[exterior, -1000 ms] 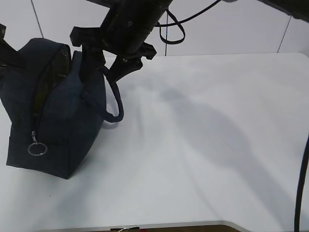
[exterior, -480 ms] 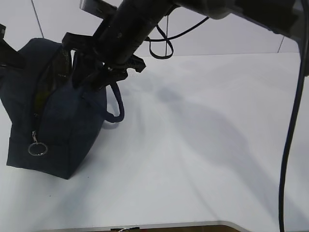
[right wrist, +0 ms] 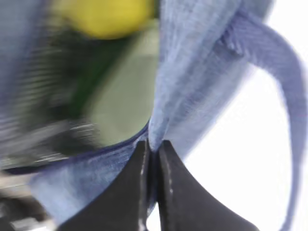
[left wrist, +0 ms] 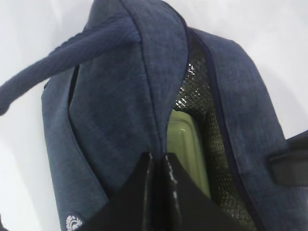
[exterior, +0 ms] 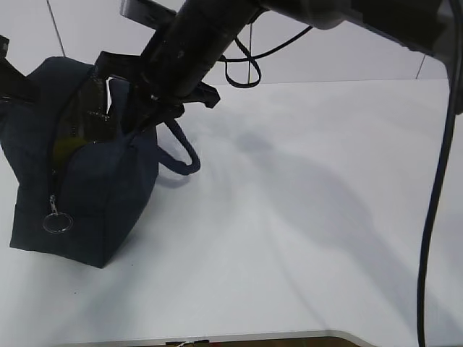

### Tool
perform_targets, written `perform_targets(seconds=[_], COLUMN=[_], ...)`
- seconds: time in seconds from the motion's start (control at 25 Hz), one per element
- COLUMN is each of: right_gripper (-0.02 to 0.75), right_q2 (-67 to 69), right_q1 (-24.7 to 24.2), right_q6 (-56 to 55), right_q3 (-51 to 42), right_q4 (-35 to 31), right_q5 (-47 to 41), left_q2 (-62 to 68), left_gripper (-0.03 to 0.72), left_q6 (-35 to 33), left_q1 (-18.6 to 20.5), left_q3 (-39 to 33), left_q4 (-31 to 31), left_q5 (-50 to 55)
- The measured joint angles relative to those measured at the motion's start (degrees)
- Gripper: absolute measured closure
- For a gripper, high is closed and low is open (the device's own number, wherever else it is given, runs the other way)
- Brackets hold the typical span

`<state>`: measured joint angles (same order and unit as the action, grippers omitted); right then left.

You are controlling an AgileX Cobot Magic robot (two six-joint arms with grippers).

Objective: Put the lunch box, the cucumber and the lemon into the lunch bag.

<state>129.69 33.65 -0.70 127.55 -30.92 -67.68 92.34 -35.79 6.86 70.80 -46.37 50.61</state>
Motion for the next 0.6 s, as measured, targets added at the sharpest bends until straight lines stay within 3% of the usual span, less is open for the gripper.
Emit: perform_targets(seconds=[0.12, 0.4, 0.6], right_gripper=[0.715, 0.722, 0.722], right_q2=[0.00, -1.90, -4.74], right_q1=[0.00, 0.00, -0.22], right_q6=[-0.04, -1.61, 0.00], right_q3=[0.00, -0.04, -0.13], right_q4=[0.97, 13.39, 18.17], right_q5=[0.16, -1.83, -4.27], left_q2=[0.00, 0.00, 0.00], left_gripper=[0.701, 0.701, 0.701], left_q6=[0.00, 0.00, -1.29], left_q1=[0.00, -0.85, -6.32], left_q3=[0.00, 0.00, 0.00], left_q4=[0.00, -0.97, -4.24], left_q5=[0.00, 1.59, 1.23])
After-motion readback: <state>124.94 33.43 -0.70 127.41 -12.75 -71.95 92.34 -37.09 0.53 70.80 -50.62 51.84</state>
